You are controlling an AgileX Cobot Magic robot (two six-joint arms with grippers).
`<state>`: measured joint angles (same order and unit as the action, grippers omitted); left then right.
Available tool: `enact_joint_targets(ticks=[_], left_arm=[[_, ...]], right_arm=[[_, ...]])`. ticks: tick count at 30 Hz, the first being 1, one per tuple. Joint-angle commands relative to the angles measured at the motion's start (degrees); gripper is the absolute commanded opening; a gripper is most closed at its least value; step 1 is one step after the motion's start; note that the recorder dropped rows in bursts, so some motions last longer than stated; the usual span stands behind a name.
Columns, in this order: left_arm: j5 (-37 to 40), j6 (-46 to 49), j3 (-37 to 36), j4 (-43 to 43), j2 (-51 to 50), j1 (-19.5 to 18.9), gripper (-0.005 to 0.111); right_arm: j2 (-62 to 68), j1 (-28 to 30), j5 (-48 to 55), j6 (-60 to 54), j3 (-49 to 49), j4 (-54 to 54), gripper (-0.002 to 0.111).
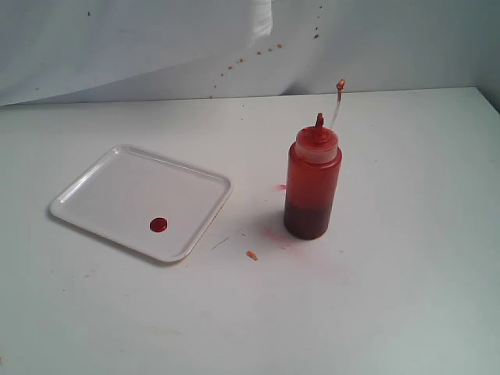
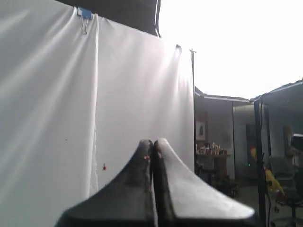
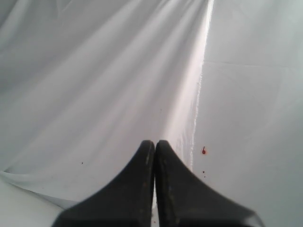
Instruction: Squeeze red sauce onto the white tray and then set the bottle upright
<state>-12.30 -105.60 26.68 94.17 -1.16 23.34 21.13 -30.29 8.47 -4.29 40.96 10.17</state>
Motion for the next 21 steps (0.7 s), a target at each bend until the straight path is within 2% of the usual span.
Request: enact_joint_targets(ticks=[1,7,10,17,21], left_arm=[[2.71,-0.82,-1.06,-3.89,1.16,-0.08,0.000],[3.48,2.23,-1.30,-5.42,1.16,-0.08,0.000],[5.43,13.81,-2.63,-14.61,1.16,-0.08,0.000],[16.23,68.56,-8.90,-63.54,1.16,-0.08,0.000],[21.45,94.42,-12.85,-81.06,1.16,-0.08,0.000]], right_arm=[[-0.16,0.02,0.08,0.12,0.20,-0.32,0.000],[-0.16,0.02,-0.23,0.12,0.20,-0.32,0.000],[-0.16,0.02,-0.23,0.12,0.20,-0.32,0.000],[-0.16,0.02,-0.23,0.12,0.20,-0.32,0.000],[-0.16,0.02,-0.23,0.12,0.20,-0.32,0.000]])
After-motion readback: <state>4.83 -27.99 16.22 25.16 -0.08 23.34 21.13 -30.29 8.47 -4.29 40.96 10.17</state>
